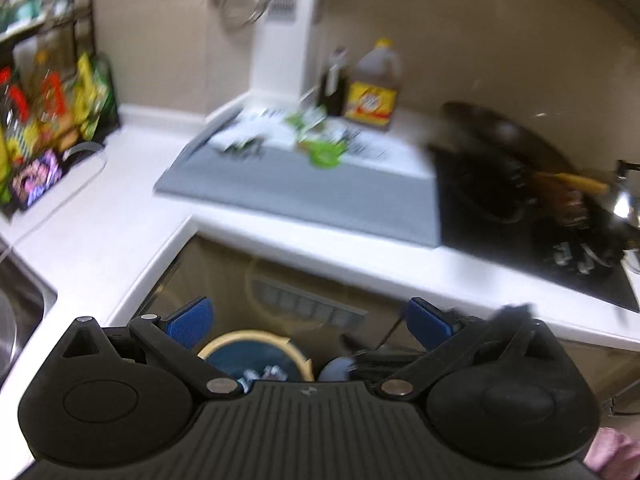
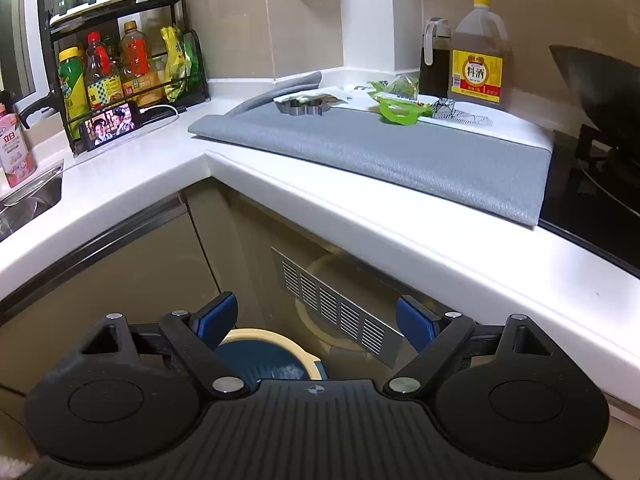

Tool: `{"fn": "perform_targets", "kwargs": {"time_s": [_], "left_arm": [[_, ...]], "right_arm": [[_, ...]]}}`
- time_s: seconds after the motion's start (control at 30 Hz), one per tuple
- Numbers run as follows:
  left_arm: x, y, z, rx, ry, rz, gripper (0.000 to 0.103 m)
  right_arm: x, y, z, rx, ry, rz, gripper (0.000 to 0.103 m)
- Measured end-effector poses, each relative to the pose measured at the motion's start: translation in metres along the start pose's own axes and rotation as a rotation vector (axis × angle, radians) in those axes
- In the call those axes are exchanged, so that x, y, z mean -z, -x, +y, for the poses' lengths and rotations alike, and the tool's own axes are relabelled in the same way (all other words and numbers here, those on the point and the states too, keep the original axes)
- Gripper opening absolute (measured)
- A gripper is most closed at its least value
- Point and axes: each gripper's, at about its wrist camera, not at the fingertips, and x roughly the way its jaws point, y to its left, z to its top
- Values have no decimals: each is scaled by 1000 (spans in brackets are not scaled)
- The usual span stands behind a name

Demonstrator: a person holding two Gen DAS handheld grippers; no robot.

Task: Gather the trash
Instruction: 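Raise both open tools from the bin back toward the grey mat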

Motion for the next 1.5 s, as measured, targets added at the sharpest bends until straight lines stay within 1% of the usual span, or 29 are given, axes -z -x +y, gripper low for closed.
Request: {"fn": "perform_targets", "kwargs": {"time_s": [0.07,0.17,0.3,0.37,0.47,0.6,0.77,0.97,1.03,1.13,1.23,1.3,1.37,1.47,1.5], "left_arm": [[-9,14,-12,13,-34,-28,103],[-21,33,-22,4,-59,-96,103],[-33,47,-14,22,-27,-157,103],[-40,54,-8,20,-16,-182,103],[-43,64,-2,10,0,-238,103],[-47,64,9,7,31,-219,103],[-45,68,18,8,46,-234,103],[-43,62,17,20,20,-225,103],[-43,56,15,23,6,-214,103],[-45,40,20,7,12,-192,103],[-52,12,34,-20,40,-143,103],[-55,-9,48,-40,66,-116,103],[-59,-34,60,-84,72,-77,103],[-63,-71,78,-145,68,-56,103],[-67,-86,84,-164,68,-28,103]], "right_arm": [[-1,1,2,1,10,2,88],[-3,1,5,9,31,5,88],[-8,0,5,17,24,-3,88],[-10,-1,4,19,24,-7,89],[-12,-1,2,26,26,-14,89],[-13,-1,-2,38,13,-19,89],[-16,0,-5,50,5,-34,89],[-23,-1,-5,50,6,-50,89],[-27,-1,-5,46,10,-61,89],[-37,-3,-7,46,16,-91,90],[-55,-9,-11,57,21,-137,92],[-70,-15,-17,68,11,-180,95],[-84,-23,-25,67,-12,-221,97],[-105,-43,-39,61,-70,-256,98],[-112,-51,-43,62,-89,-265,98]]}}
